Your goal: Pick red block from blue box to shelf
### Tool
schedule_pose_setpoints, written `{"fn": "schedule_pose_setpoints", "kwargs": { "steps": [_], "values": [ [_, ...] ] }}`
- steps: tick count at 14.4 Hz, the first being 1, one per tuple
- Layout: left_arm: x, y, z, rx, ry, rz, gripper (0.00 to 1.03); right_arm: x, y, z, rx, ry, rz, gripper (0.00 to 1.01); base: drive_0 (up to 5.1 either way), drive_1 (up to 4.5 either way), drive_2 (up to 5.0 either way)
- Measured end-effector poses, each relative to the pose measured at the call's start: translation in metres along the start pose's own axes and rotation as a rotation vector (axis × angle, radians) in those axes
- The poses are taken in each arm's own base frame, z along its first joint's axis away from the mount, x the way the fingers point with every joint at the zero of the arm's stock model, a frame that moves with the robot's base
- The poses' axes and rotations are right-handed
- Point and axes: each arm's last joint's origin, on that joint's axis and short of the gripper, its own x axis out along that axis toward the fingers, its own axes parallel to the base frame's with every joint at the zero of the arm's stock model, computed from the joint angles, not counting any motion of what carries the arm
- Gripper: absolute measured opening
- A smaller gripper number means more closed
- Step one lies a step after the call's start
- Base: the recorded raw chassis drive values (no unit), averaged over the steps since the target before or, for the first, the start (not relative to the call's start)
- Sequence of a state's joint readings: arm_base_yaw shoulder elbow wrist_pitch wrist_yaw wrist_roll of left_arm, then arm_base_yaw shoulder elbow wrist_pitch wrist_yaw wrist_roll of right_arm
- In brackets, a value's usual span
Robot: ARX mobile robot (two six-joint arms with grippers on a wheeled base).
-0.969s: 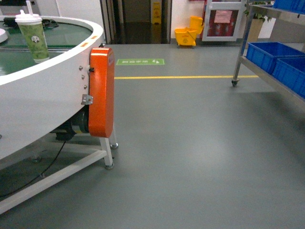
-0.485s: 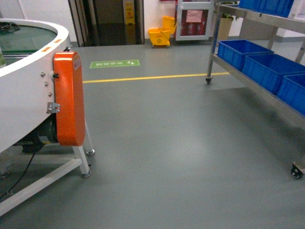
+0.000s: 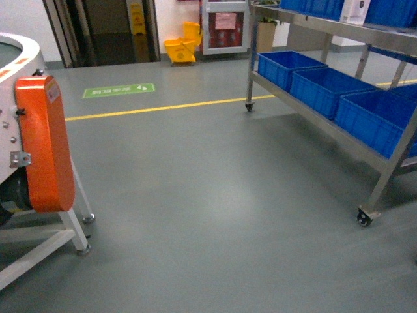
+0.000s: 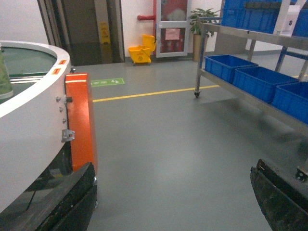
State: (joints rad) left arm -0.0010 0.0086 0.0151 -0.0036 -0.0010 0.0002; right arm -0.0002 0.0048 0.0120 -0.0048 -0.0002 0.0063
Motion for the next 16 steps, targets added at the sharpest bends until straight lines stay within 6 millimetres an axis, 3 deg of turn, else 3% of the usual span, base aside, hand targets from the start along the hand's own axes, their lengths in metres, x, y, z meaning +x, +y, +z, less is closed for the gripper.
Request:
{"fn": "schedule_pose_setpoints", "kwargs": {
  "steps": [16],
  "values": [
    [0.0,0.0,0.0,0.0,0.0,0.0,0.98,0.0,0.0,0.0,0.0,0.0,0.0,0.29,-1.6,-1.59,-1.6]
  ]
}}
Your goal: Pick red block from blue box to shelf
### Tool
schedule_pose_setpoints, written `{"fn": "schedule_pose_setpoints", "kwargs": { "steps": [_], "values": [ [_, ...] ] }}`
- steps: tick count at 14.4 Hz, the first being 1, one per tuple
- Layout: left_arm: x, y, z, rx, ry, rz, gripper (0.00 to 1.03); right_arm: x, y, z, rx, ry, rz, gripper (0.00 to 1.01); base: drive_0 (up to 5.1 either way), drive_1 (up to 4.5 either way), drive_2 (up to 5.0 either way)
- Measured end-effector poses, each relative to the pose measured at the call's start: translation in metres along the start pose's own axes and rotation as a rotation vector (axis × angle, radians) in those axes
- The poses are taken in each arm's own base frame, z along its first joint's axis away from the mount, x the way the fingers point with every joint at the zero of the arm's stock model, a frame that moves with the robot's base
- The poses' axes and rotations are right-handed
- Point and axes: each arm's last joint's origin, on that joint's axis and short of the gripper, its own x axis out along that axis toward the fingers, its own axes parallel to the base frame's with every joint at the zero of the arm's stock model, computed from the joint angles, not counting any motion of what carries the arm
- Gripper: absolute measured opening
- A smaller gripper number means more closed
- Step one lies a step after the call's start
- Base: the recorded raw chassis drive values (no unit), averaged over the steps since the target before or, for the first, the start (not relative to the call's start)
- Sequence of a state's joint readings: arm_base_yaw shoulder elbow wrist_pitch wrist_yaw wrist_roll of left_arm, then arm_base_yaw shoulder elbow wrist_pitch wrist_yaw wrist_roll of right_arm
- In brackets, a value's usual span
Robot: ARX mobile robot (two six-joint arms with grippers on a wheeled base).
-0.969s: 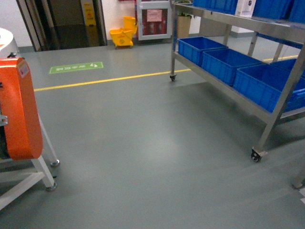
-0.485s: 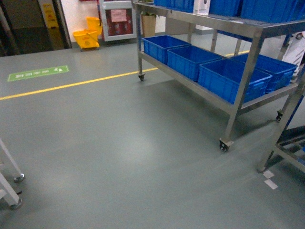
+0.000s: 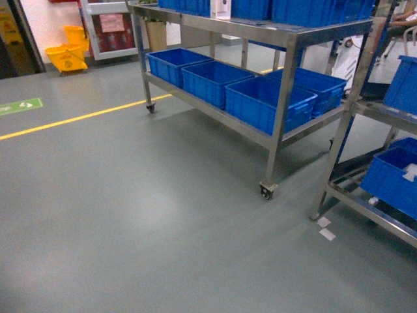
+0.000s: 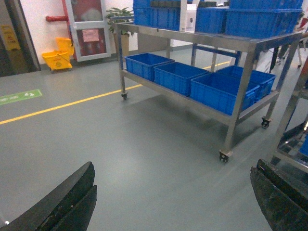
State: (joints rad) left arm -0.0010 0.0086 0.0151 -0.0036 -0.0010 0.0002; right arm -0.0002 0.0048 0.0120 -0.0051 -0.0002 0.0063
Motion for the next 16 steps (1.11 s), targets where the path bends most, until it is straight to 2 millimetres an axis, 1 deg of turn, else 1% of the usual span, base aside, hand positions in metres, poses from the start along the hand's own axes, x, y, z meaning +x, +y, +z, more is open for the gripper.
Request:
{"fn": "schedule_pose_setpoints", "kwargs": {
  "steps": [16],
  "values": [
    [0.0,0.0,0.0,0.0,0.0,0.0,0.98,0.0,0.0,0.0,0.0,0.0,0.0,0.29,-1.5,-1.55,-1.5]
  ]
}}
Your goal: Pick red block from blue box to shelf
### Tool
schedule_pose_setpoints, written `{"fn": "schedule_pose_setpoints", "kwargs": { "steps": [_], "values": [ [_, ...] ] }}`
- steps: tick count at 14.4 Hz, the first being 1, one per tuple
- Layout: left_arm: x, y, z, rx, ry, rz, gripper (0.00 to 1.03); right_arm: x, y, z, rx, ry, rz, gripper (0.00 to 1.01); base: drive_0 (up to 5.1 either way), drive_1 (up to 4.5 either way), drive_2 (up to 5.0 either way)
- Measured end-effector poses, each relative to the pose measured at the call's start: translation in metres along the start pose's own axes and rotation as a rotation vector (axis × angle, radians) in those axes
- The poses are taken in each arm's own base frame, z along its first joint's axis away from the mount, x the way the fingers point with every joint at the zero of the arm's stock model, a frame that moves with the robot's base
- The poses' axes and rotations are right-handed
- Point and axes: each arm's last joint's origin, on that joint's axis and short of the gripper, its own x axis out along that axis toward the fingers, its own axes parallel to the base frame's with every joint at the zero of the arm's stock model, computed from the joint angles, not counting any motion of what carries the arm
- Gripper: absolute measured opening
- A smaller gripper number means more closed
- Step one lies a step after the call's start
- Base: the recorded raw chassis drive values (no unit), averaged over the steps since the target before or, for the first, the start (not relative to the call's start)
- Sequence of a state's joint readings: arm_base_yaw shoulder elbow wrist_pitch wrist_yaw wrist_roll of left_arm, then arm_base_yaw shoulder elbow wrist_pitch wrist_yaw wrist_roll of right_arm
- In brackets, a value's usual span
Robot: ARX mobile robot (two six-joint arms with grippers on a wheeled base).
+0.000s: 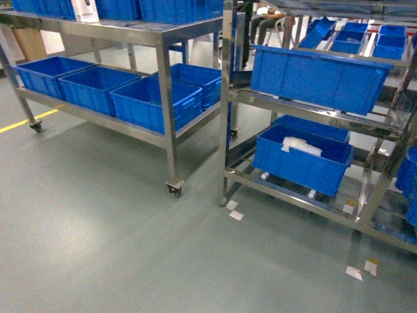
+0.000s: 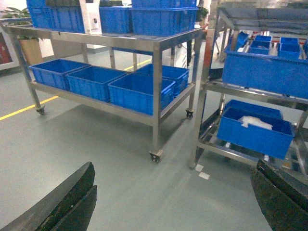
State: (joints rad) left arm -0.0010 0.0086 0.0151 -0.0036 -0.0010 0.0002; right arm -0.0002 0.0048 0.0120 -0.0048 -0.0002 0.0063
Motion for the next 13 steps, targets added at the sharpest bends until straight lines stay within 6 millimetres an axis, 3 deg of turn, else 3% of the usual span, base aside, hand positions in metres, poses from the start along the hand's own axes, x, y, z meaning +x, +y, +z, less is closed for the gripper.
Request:
{"fn": "schedule_pose_setpoints", "kwargs": {
  "steps": [13],
  "values": [
    [0.0,0.0,0.0,0.0,0.0,0.0,0.98,0.0,0.0,0.0,0.0,0.0,0.0,0.29,-1.4,-1.44,-1.4]
  ]
}}
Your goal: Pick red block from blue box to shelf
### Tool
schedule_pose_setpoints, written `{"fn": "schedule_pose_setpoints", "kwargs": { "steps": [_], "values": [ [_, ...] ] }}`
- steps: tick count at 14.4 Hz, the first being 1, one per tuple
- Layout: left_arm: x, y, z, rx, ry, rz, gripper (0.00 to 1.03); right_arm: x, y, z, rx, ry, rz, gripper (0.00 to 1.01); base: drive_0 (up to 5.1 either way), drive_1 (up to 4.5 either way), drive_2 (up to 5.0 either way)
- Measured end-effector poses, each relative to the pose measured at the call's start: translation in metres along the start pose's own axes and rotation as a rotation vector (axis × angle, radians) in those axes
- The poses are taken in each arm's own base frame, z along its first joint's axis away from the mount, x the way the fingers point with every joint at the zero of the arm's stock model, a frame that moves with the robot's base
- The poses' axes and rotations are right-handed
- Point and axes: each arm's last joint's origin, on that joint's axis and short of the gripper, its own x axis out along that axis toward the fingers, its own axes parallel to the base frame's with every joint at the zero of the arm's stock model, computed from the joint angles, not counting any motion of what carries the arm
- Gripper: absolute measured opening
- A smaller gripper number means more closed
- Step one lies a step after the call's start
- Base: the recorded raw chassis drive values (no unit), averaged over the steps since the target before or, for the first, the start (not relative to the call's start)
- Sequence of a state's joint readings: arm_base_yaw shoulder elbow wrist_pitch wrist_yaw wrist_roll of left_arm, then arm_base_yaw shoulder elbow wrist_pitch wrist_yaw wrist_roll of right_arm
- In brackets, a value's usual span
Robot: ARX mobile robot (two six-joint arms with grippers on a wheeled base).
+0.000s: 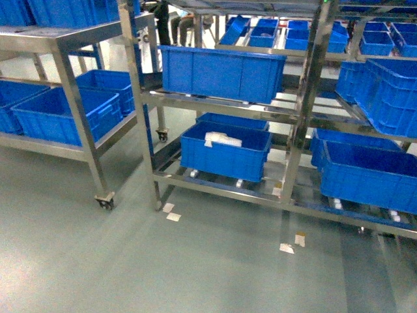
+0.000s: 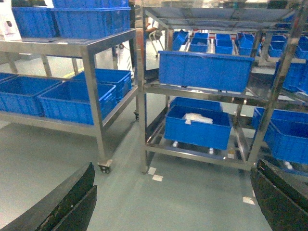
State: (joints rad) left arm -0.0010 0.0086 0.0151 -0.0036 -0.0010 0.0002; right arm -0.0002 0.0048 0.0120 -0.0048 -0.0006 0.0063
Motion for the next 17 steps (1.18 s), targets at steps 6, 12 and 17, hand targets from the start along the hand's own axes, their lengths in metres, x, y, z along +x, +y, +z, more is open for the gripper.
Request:
{"fn": "schedule_pose_setpoints", "kwargs": {
  "steps": [6,12,17],
  "values": [
    [0.0,0.0,0.0,0.0,0.0,0.0,0.98,0.0,0.0,0.0,0.0,0.0,0.0,0.29,-1.5,-1.51,-1.5],
    [0.0,0.0,0.0,0.0,0.0,0.0,0.98,0.0,0.0,0.0,0.0,0.0,0.0,0.29,-1.7,-1.68,-1.7],
    [0.0,0.0,0.0,0.0,0.0,0.0,0.98,0.0,0.0,0.0,0.0,0.0,0.0,0.29,-1.7,-1.71,-1.7]
  ]
}}
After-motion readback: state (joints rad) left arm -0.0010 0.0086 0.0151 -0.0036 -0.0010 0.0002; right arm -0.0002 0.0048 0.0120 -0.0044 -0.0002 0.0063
